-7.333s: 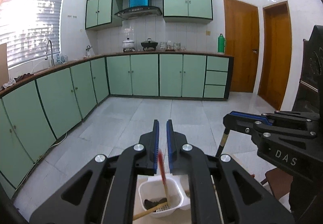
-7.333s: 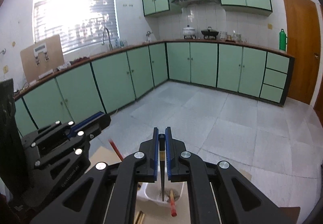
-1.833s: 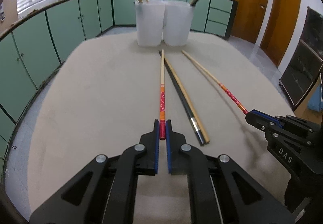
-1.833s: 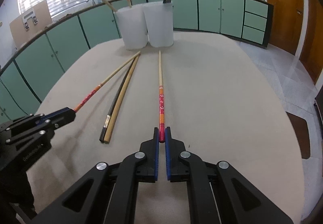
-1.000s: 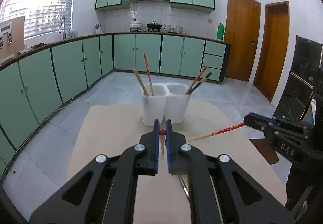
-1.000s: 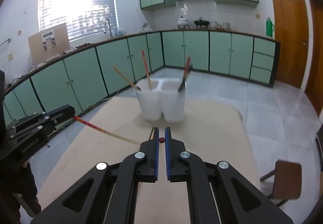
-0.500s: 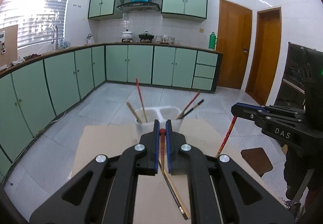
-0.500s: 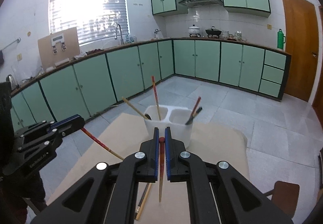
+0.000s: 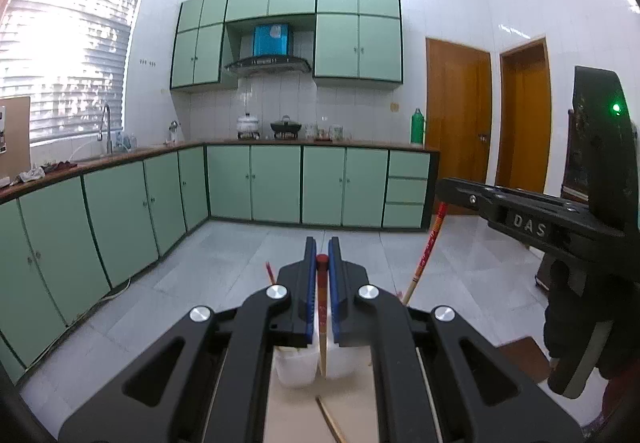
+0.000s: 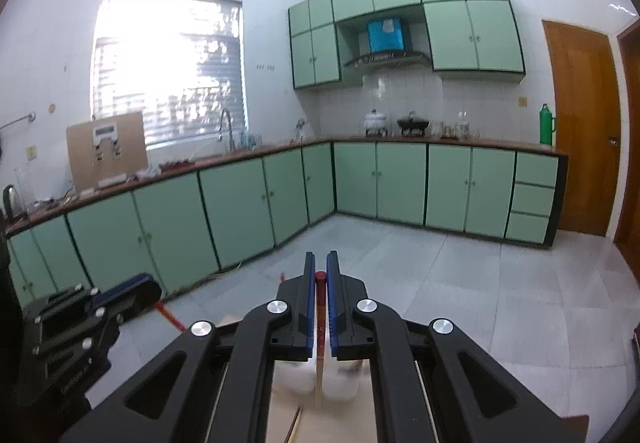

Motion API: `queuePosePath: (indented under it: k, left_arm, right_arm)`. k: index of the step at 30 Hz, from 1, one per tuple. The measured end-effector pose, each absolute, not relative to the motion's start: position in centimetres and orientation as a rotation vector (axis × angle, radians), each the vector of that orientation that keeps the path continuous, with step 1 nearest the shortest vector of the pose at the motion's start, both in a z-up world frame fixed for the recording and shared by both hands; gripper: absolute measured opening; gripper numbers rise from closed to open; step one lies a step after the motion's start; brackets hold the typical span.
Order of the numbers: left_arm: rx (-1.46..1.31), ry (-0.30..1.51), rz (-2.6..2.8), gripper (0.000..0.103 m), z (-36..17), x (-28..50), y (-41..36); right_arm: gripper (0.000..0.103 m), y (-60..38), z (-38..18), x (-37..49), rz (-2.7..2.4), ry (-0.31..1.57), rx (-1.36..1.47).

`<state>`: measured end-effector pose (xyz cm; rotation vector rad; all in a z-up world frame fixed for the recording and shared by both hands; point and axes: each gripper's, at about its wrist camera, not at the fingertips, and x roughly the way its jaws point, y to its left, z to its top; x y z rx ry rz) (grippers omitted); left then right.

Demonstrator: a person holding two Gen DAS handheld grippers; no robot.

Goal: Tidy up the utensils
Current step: 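Lift both red chopsticks and insert them upright into the white holder, then open both tools and pull them back from the holder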

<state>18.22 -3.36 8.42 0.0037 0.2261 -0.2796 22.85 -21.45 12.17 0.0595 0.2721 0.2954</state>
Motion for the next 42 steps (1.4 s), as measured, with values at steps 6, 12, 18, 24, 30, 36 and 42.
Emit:
queuePosePath:
  k: [6, 12, 18, 24, 30, 36, 42]
  left_arm:
    - [-0.004, 0.184, -0.269, 0.005, 9.2, 22.1, -4.1]
    - [0.002, 0.215, -0.255, 0.005, 6.9, 26.1, -5.0]
    - [0.037, 0.290, -0.262, 0.005, 3.8, 28.4, -5.3]
    - [0.025, 0.363, -0.249, 0.009, 1.8, 29.1, -4.3]
    - [0.006, 0.346, -0.232, 0.036, 2.1, 27.2, -3.1]
    - [0.013, 0.306, -0.224, 0.055, 2.7, 23.4, -2.5]
    - [0.003, 0.306, -0.211, 0.069, 0.9, 18.8, -1.7]
  right_arm:
    - [0.005, -21.3, 13.0, 27.0, 0.250, 0.238, 0.054]
    - [0.005, -20.7, 10.4, 29.9, 0.225, 0.294, 0.038]
    - [0.005, -20.1, 7.5, 31.3, 0.228, 0.363, 0.020]
    - [0.009, -20.1, 5.4, 31.4, 0.222, 0.427, 0.012]
    - [0.034, -21.4, 5.2, 30.0, 0.182, 0.425, 0.026]
    - [0.059, -23.4, 5.0, 26.7, 0.155, 0.404, 0.056]
    - [0.079, -24.0, 3.0, 22.0, 0.143, 0.386, 0.050]
